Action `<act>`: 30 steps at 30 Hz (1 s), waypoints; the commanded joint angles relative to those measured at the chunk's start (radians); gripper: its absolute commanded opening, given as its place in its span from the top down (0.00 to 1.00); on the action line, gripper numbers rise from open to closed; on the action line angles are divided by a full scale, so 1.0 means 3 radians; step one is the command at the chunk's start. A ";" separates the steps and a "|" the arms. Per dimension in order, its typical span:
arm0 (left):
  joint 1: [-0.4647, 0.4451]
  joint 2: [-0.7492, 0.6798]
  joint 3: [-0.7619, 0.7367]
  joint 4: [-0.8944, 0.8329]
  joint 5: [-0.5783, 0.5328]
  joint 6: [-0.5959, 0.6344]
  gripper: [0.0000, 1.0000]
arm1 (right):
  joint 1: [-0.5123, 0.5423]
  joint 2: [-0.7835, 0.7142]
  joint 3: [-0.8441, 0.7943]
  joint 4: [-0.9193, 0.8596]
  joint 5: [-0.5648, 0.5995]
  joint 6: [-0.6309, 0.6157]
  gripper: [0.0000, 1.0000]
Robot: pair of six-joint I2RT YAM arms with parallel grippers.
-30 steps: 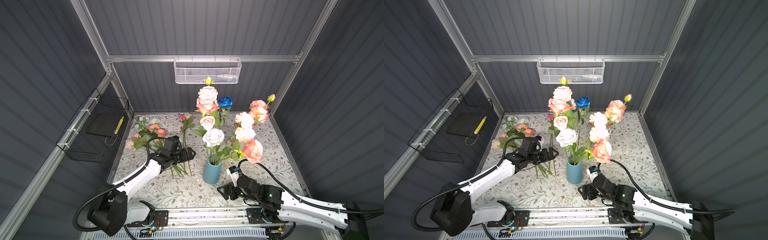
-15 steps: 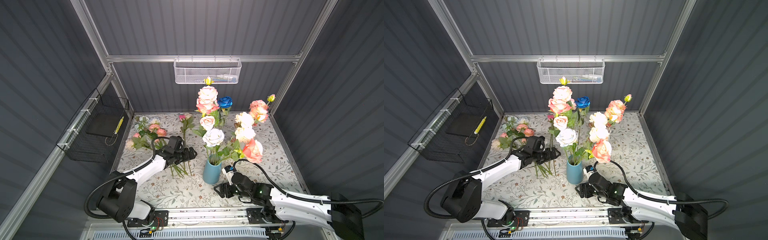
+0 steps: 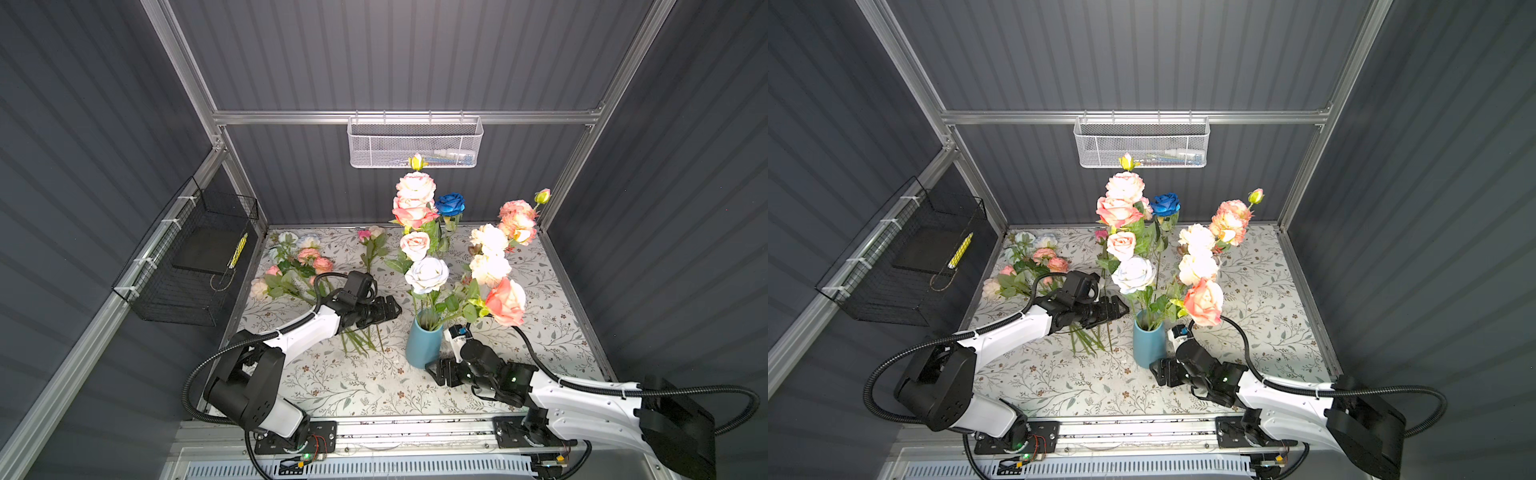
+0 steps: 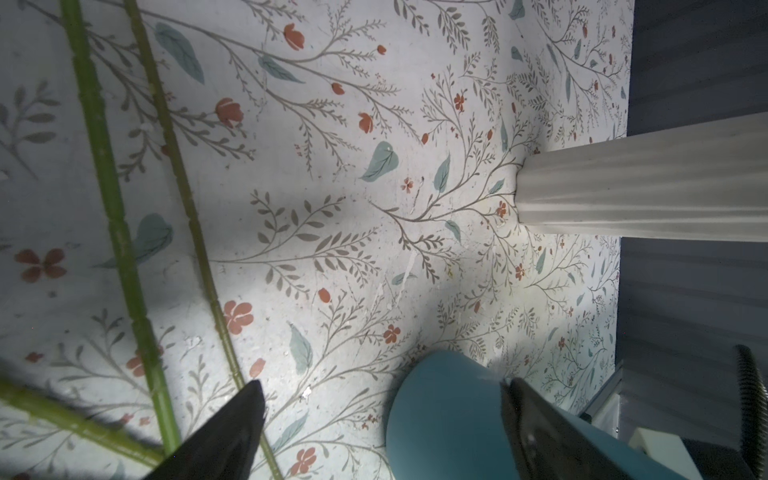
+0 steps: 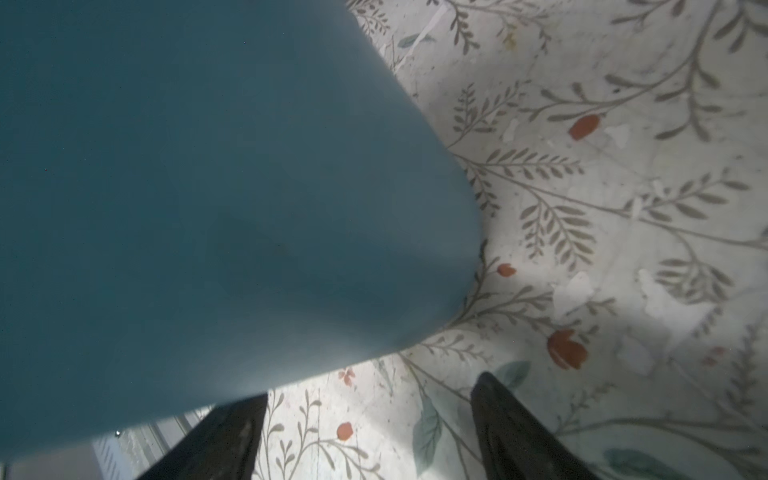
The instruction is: Arrange the flowers into the vase
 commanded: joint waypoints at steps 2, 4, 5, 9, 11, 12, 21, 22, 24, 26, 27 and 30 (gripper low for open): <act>-0.0038 0.0041 0.0086 0.0008 0.0087 -0.0016 0.09 | -0.0043 0.0081 -0.0027 0.0245 0.0130 -0.0031 0.21; -0.0055 0.0054 0.0109 0.0011 0.0099 -0.0017 0.10 | -0.0063 0.0141 -0.0009 0.0295 0.0147 -0.0027 0.21; -0.0061 0.0062 0.0121 0.0014 0.0104 -0.0021 0.10 | -0.0069 0.0174 -0.0001 0.0329 0.0167 -0.0026 0.21; -0.0077 0.0101 0.0185 0.0021 0.0119 -0.0023 0.10 | -0.0114 0.0335 0.0013 0.0489 0.0222 -0.0015 0.22; -0.0087 0.0111 0.0201 0.0036 0.0119 -0.0031 0.10 | -0.0144 0.0401 0.0017 0.0573 0.0237 -0.0010 0.22; -0.0087 0.0120 0.0209 0.0040 0.0119 -0.0031 0.10 | -0.0158 0.0438 0.0028 0.0624 0.0241 -0.0018 0.22; -0.0118 0.0152 0.0179 0.0182 0.0251 -0.0021 0.10 | -0.0295 0.0813 0.0330 0.0646 0.0221 -0.0341 0.23; -0.0118 0.0160 0.0169 0.0209 0.0269 -0.0031 0.10 | -0.0312 0.0847 0.0363 0.0640 0.0206 -0.0373 0.23; -0.0118 0.0187 0.0162 0.0245 0.0282 -0.0032 0.09 | -0.0356 0.0921 0.0438 0.0627 0.0182 -0.0448 0.23; -0.0118 0.0214 0.0173 0.0231 0.0262 -0.0026 0.09 | -0.0405 0.0988 0.0499 0.0635 0.0160 -0.0494 0.23; -0.0118 0.0228 0.0191 0.0192 0.0227 -0.0006 0.09 | -0.0430 0.1025 0.0531 0.0637 0.0148 -0.0514 0.23; -0.0113 0.0259 0.0228 0.0142 0.0044 0.0019 0.09 | -0.0487 0.1127 0.0608 0.0663 0.0129 -0.0543 0.23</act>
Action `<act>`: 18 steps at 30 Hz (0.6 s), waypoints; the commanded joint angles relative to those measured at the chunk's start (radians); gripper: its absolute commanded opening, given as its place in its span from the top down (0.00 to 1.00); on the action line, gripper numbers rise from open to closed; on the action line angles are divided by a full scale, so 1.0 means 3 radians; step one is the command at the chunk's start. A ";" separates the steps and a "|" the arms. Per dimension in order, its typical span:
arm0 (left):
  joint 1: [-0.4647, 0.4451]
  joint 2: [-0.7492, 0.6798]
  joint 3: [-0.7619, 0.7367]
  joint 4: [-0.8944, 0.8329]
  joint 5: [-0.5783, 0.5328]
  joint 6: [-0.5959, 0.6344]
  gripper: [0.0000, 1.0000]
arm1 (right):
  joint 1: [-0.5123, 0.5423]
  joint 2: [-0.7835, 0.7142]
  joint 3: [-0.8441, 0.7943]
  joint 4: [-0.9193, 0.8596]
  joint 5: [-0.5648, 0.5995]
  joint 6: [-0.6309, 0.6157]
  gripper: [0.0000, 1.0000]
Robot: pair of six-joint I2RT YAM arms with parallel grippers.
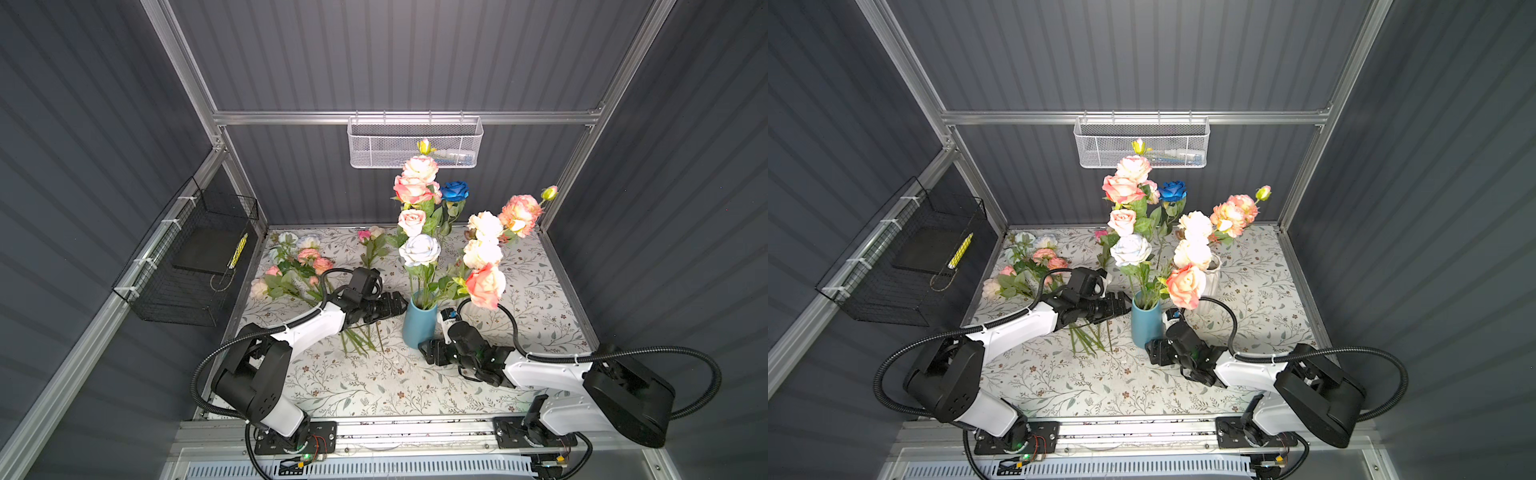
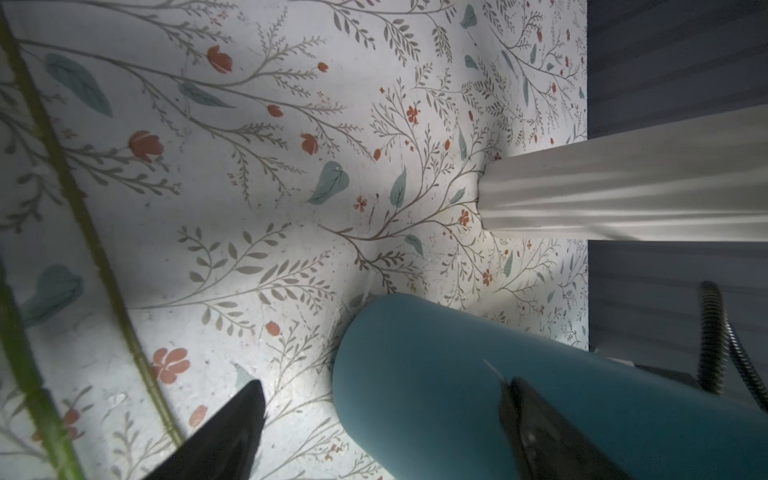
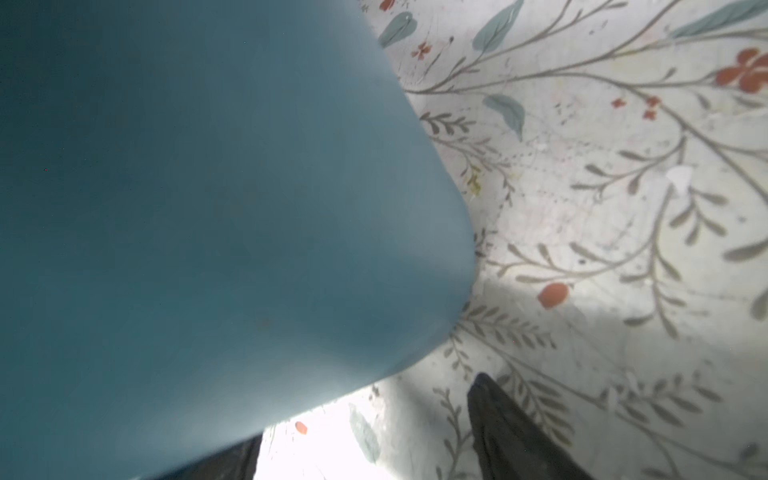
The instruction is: Arrange the flowers into the vase
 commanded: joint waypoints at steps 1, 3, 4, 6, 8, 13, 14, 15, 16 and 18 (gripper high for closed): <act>-0.0046 0.0080 0.0106 -0.0095 -0.0101 0.0054 0.08 | -0.0085 0.0120 0.0167 0.0110 0.0076 -0.0173 0.23; -0.0040 0.0137 0.0147 -0.0050 -0.0160 0.0074 0.08 | -0.0124 0.0197 0.0219 0.0140 0.0065 -0.0186 0.23; -0.0036 0.0165 0.0172 -0.0033 -0.0181 0.0075 0.08 | -0.0139 0.0228 0.0241 0.0154 0.0055 -0.0191 0.23; -0.0011 0.0241 0.0251 -0.0022 -0.0223 0.0107 0.08 | -0.0178 0.0309 0.0307 0.0164 0.0027 -0.0213 0.23; 0.0032 0.0306 0.0318 -0.0018 -0.0256 0.0135 0.08 | -0.0221 0.0385 0.0376 0.0167 -0.0007 -0.0246 0.23; 0.0190 0.0476 0.0459 0.0072 -0.0273 0.0151 0.08 | -0.0347 0.0601 0.0559 0.0165 -0.0103 -0.0323 0.24; 0.0214 0.0515 0.0483 0.0115 -0.0266 0.0147 0.08 | -0.0371 0.0639 0.0594 0.0172 -0.0124 -0.0336 0.24; 0.0237 0.0558 0.0516 0.0143 -0.0264 0.0142 0.08 | -0.0398 0.0685 0.0637 0.0169 -0.0131 -0.0357 0.24; 0.0252 0.0602 0.0541 0.0162 -0.0260 0.0144 0.08 | -0.0419 0.0724 0.0675 0.0167 -0.0148 -0.0364 0.24; 0.0288 0.0699 0.0606 0.0210 -0.0240 0.0137 0.08 | -0.0471 0.0820 0.0770 0.0167 -0.0187 -0.0385 0.24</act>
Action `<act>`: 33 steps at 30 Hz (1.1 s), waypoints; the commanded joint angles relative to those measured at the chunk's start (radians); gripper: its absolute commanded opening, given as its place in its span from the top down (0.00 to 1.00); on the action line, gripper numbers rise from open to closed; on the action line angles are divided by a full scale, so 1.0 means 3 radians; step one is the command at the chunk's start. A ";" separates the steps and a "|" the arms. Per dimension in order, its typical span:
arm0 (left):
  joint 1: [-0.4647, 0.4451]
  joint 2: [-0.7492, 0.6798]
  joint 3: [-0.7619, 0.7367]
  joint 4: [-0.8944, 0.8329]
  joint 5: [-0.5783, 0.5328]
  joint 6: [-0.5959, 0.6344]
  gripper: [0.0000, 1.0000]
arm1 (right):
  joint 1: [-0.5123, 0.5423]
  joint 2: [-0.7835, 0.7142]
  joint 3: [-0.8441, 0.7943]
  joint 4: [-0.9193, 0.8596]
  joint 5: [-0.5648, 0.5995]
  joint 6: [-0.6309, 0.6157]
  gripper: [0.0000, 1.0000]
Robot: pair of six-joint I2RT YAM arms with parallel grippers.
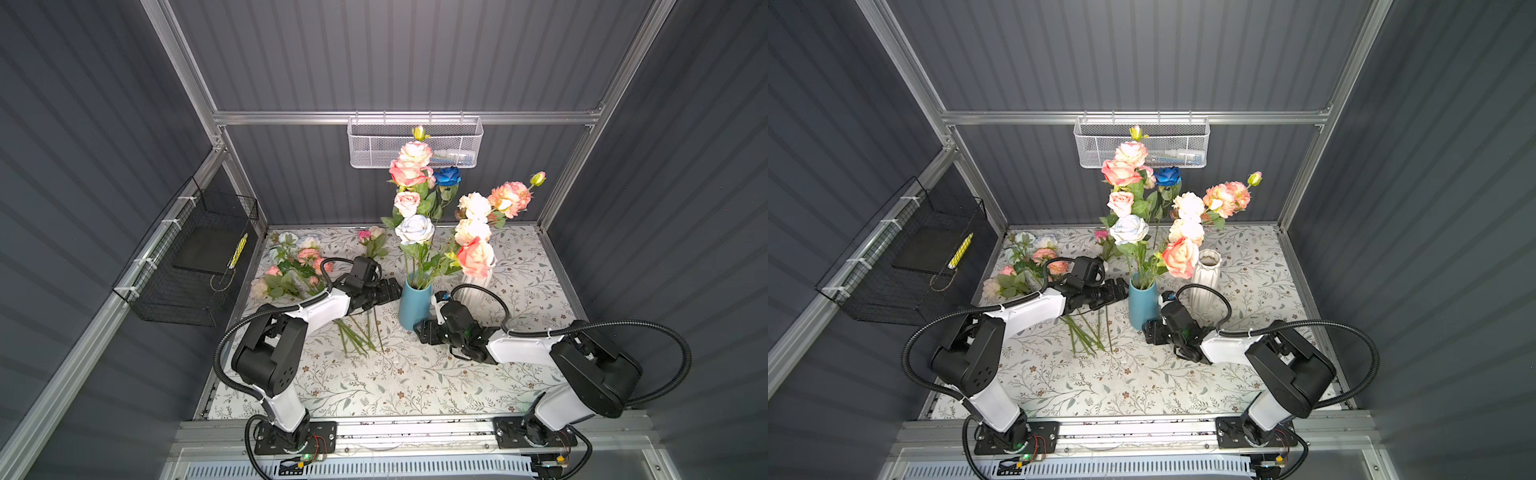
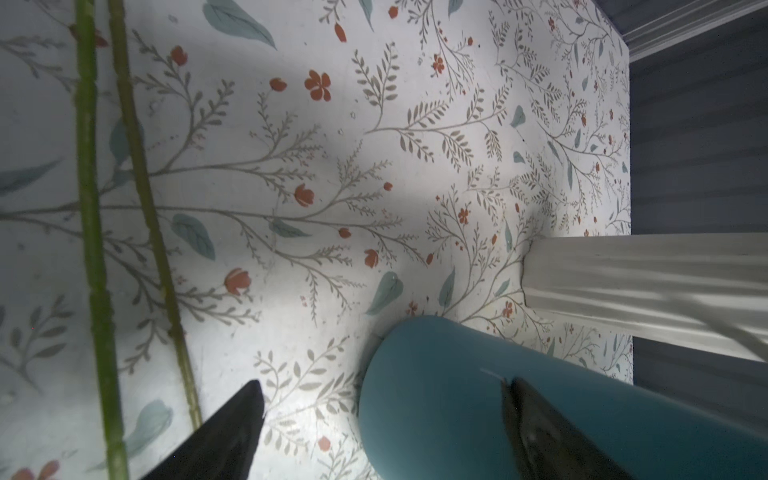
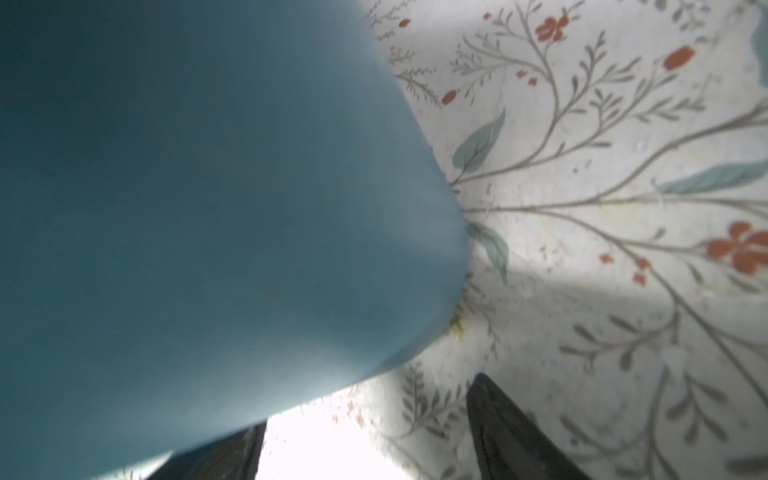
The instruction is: Arrange the flowers into the vase
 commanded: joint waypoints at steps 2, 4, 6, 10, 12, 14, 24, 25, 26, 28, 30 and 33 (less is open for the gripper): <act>0.0071 0.0194 0.0200 0.0122 0.0064 0.0067 0.08 | -0.0116 0.0196 0.0235 0.0082 -0.0053 -0.0145 0.24; 0.0104 0.0268 0.0271 0.0143 0.0070 0.0069 0.08 | -0.0150 0.0277 0.0326 0.0064 -0.0080 -0.0158 0.24; 0.0145 0.0346 0.0335 0.0167 0.0085 0.0061 0.08 | -0.0175 0.0354 0.0401 0.0053 -0.0100 -0.0169 0.24; 0.0172 0.0431 0.0447 0.0171 0.0095 0.0071 0.08 | -0.0213 0.0427 0.0502 0.0034 -0.0122 -0.0182 0.24; 0.0180 0.0485 0.0531 0.0152 0.0096 0.0089 0.08 | -0.0229 0.0473 0.0564 0.0015 -0.0117 -0.0192 0.24; 0.0196 0.0547 0.0614 0.0128 0.0093 0.0097 0.08 | -0.0249 0.0523 0.0627 -0.0001 -0.0126 -0.0198 0.24; 0.0287 0.0852 0.0999 0.0036 0.0077 0.0128 0.08 | -0.0383 0.0827 0.0938 -0.0066 -0.0181 -0.0237 0.25; 0.0289 0.0880 0.1043 0.0025 0.0072 0.0136 0.09 | -0.0398 0.0857 0.0964 -0.0069 -0.0189 -0.0243 0.25; 0.0295 0.0912 0.1087 0.0014 0.0065 0.0145 0.09 | -0.0417 0.0884 0.0991 -0.0075 -0.0204 -0.0244 0.25; 0.0305 0.0971 0.1135 -0.0003 0.0067 0.0147 0.08 | -0.0445 0.0944 0.1041 -0.0077 -0.0220 -0.0249 0.25; 0.0315 0.1037 0.1281 -0.0023 0.0066 0.0158 0.09 | -0.0470 0.1009 0.1108 -0.0084 -0.0241 -0.0253 0.25; 0.0330 0.1120 0.1376 -0.0049 0.0062 0.0170 0.09 | -0.0497 0.1087 0.1205 -0.0115 -0.0249 -0.0272 0.25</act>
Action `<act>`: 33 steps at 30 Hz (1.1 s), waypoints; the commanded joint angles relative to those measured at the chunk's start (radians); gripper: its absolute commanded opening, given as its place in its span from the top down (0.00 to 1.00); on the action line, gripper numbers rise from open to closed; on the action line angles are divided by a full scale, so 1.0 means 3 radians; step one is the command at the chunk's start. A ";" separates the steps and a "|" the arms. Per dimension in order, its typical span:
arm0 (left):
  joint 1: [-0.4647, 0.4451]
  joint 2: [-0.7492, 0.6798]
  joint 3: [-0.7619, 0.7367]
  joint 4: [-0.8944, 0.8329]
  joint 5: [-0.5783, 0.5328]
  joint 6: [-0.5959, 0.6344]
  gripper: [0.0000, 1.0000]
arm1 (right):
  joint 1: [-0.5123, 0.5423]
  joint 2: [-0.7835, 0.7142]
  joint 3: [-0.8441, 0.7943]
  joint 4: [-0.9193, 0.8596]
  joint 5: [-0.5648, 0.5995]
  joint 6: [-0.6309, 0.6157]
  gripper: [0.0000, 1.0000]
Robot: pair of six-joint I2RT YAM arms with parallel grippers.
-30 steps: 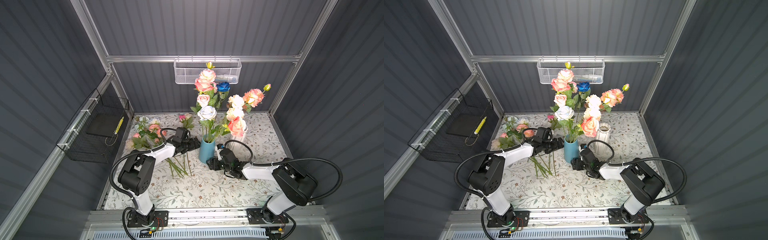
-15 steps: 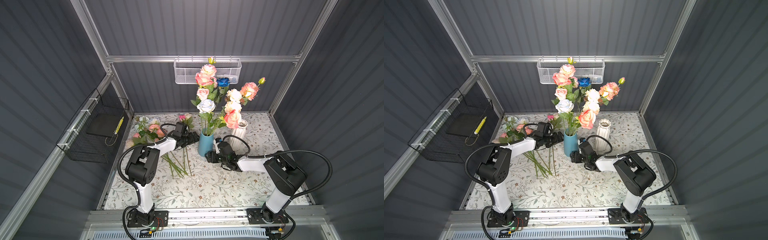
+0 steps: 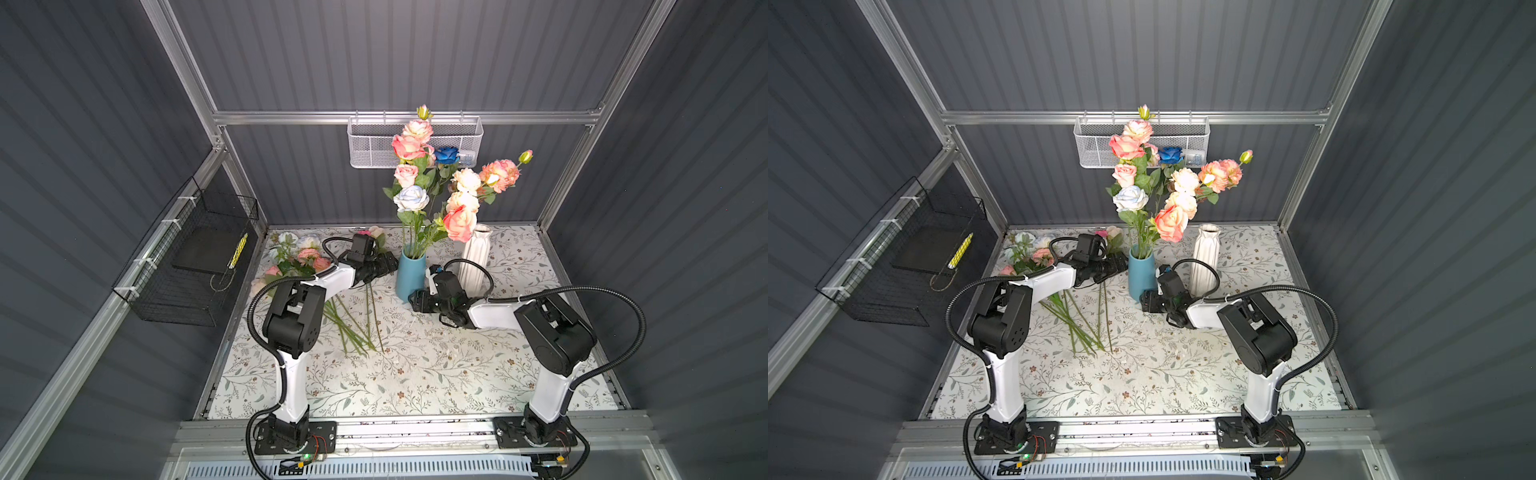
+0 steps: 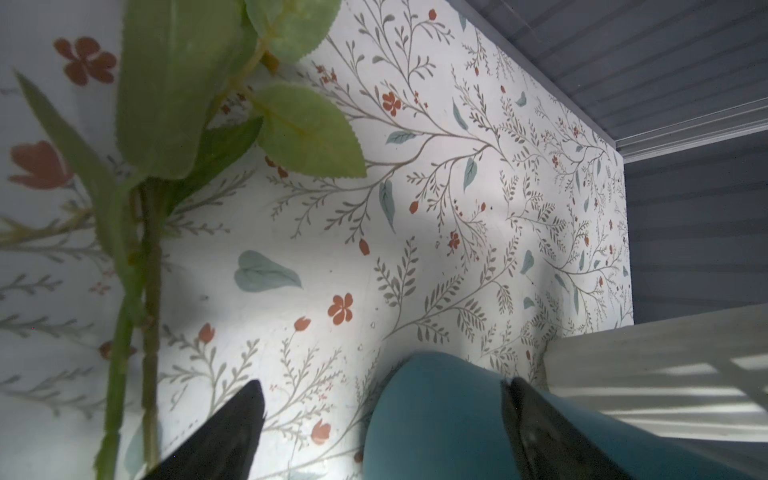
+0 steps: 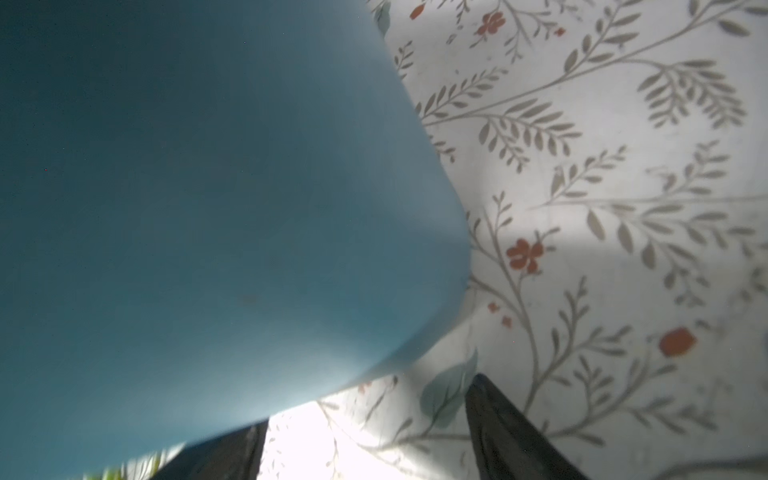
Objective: Arrange the flowers into the vase
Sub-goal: 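Release the teal vase with the right gripper and move toward the white vase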
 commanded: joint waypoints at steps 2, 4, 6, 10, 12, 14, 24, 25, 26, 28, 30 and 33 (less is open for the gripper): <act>0.0001 0.0124 0.0206 -0.0124 0.0047 0.0103 0.09 | -0.0032 0.0135 0.0167 -0.0082 -0.0027 -0.0100 0.25; 0.0009 0.0146 0.0252 -0.0142 0.0053 0.0110 0.09 | -0.0036 0.0155 0.0194 -0.0091 -0.0039 -0.0105 0.25; 0.0009 0.0149 0.0262 -0.0137 0.0057 0.0114 0.09 | -0.0038 0.0151 0.0191 -0.0088 -0.0066 -0.0103 0.24; 0.0009 0.0139 0.0245 -0.0115 0.0069 0.0104 0.09 | -0.0030 0.0057 0.0053 0.0026 -0.0152 -0.0048 0.20; 0.0009 0.0149 0.0229 -0.0101 0.0070 0.0091 0.08 | -0.0032 0.0019 0.0006 0.0056 -0.0172 -0.0010 0.17; 0.0009 0.0147 0.0213 -0.0094 0.0078 0.0077 0.08 | -0.0030 0.0011 0.0009 0.0046 -0.0200 0.0022 0.17; 0.0034 0.0114 0.0199 -0.0104 0.0053 0.0078 0.06 | -0.0035 -0.0481 -0.0381 0.0077 -0.0137 0.0141 0.11; 0.0034 0.0110 0.0200 -0.0106 0.0049 0.0083 0.07 | -0.0035 -0.0558 -0.0428 0.0072 -0.0123 0.0154 0.11; 0.0039 0.0105 0.0201 -0.0106 0.0046 0.0086 0.07 | -0.0037 -0.0635 -0.0479 0.0052 -0.0100 0.0153 0.11; 0.0044 0.0107 0.0196 -0.0106 0.0039 0.0090 0.07 | -0.0035 -0.0781 -0.0568 -0.0002 -0.0061 0.0156 0.09; 0.0055 0.0099 0.0186 -0.0106 0.0037 0.0076 0.06 | -0.0042 -0.0950 -0.0662 -0.0054 -0.0014 0.0167 0.09; 0.0074 0.0078 0.0161 -0.0092 0.0034 0.0061 0.06 | -0.0072 -0.1243 -0.0833 -0.0153 0.0125 0.0211 0.08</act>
